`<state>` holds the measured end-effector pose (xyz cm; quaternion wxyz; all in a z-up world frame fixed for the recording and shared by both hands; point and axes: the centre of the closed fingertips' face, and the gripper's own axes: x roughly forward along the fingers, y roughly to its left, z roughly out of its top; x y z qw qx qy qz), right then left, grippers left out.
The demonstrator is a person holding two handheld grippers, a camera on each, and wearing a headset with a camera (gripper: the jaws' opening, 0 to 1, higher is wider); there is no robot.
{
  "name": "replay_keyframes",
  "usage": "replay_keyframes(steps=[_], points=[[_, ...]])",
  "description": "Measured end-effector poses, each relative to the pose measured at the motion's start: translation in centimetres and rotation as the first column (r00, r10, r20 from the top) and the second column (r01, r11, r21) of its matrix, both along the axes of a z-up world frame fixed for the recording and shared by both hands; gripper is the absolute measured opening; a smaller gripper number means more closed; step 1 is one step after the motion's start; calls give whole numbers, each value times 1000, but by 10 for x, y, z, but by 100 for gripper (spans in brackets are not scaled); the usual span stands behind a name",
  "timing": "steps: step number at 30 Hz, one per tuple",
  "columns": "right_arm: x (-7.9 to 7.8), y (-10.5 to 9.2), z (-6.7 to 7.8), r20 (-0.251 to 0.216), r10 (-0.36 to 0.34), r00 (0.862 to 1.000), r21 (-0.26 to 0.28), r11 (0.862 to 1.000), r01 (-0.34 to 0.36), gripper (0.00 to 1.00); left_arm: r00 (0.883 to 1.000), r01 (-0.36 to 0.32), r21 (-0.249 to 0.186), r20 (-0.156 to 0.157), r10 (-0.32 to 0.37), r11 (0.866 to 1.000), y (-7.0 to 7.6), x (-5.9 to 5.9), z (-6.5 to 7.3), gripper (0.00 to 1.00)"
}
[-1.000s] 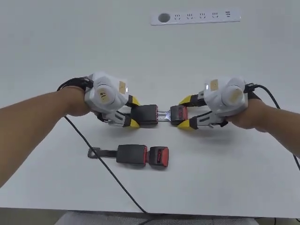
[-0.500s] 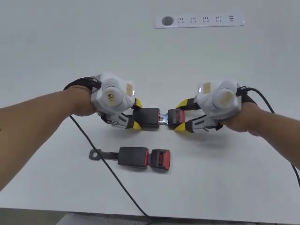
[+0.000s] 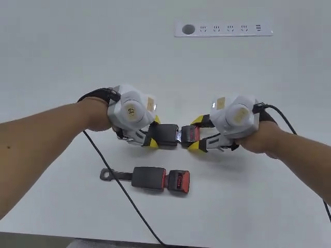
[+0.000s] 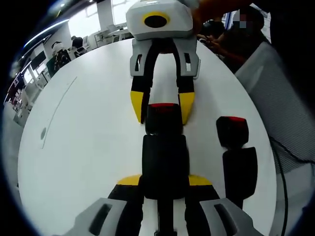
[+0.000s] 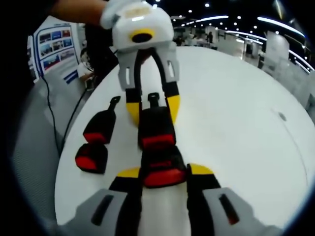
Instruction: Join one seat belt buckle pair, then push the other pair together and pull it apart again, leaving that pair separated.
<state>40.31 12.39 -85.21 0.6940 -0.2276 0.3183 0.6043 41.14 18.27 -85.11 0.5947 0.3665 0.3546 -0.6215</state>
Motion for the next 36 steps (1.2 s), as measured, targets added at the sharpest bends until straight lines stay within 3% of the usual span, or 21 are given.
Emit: replay_keyframes(steps=[16,31,36], points=[[4,1,-4,24,-16,1000,-68,998,18,34,1000,-7,1,-4,7,1000,2,2,-4,34],[6,1,-3,25,-21,999,-56,998,22,35,1000,-19,-25,-10,19,1000,2,1,-2,34],[6,1,-3,24,-23,999,-36,999,24,35,999,-35,-57,-18,34,998,2,-1,0,34]])
